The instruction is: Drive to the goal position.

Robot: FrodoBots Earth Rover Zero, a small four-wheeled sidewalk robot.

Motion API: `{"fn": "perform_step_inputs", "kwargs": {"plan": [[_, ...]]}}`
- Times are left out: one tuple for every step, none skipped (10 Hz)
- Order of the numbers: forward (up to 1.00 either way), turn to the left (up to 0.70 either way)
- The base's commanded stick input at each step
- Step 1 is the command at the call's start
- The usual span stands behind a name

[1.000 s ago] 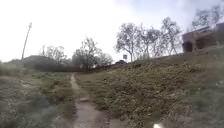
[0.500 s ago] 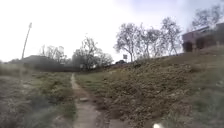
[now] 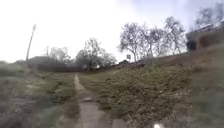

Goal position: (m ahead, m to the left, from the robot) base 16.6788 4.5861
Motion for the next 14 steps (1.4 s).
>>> {"fn": "perform_step_inputs", "kwargs": {"plan": [[0.0,0.0],[0.0,0.0],[0.0,0.0],[0.0,0.0],[0.09,0.0],[0.33,0.0],[0.56,0.0],[0.7,0.08],[0.7,0.29],[0.7,0.0],[0.7,0.0],[0.7,0.0],[0.7,0.0],[0.7,0.0]]}}
